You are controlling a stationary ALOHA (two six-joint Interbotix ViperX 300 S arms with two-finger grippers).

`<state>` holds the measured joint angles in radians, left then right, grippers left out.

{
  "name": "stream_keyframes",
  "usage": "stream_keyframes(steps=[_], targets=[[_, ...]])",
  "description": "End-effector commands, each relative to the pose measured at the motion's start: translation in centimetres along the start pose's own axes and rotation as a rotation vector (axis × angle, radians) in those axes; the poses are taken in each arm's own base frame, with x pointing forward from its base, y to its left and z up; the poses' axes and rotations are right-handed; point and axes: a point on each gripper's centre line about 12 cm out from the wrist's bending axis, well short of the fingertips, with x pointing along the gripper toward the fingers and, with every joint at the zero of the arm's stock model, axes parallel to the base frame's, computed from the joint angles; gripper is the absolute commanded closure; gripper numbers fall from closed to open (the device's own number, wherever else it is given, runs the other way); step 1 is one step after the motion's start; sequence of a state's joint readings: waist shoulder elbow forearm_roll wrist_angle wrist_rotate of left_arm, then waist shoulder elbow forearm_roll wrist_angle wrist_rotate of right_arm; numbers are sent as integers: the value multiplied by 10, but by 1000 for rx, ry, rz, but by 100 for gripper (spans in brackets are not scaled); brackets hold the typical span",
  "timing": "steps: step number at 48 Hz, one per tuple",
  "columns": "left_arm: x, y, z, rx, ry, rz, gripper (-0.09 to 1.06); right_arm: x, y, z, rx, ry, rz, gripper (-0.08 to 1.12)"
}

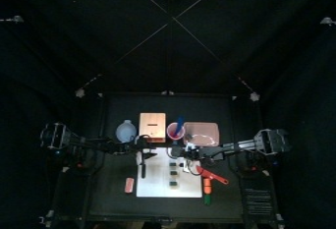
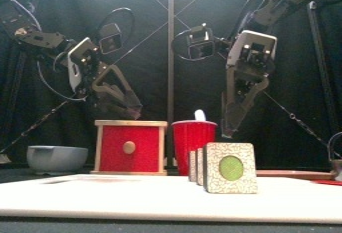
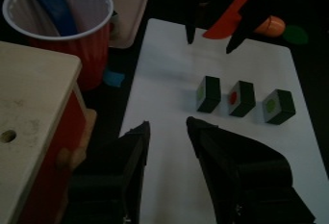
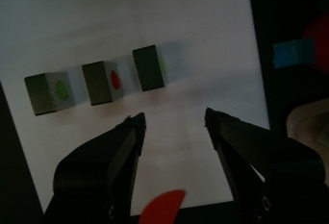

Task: Place sushi on board then cut the sushi with the knife then place the pieces on the plate
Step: Place the 4 sushi pieces on the plate

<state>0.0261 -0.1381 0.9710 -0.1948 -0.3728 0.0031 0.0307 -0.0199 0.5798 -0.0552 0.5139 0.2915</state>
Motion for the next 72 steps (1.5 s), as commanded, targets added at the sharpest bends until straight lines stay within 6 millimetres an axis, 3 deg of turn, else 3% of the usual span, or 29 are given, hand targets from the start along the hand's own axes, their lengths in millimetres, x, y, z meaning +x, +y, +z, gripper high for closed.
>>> stream_keyframes(steps=[1,18,35,40,46,52,59,72], targets=[[1,-1,9,-7,-27,-2,21,-3,5,19,-14,-50,9,18],[0,0,4,-19,-15,3,21,17,15,32,-55,-39,2,18],[0,1,4,-17,-14,6,21,39,21,29,-69,-1,0,19],[-1,1,4,-17,-15,6,21,43,20,27,-66,11,-3,23],[-1,1,4,-17,-15,6,21,45,19,28,-58,6,-1,37],[0,1,3,-17,-12,7,21,41,19,28,-39,-2,8,48],[0,1,3,-17,-11,7,21,22,9,23,8,-12,12,47],[4,1,-2,-15,6,10,21,-25,-59,-1,208,-33,-48,47]])
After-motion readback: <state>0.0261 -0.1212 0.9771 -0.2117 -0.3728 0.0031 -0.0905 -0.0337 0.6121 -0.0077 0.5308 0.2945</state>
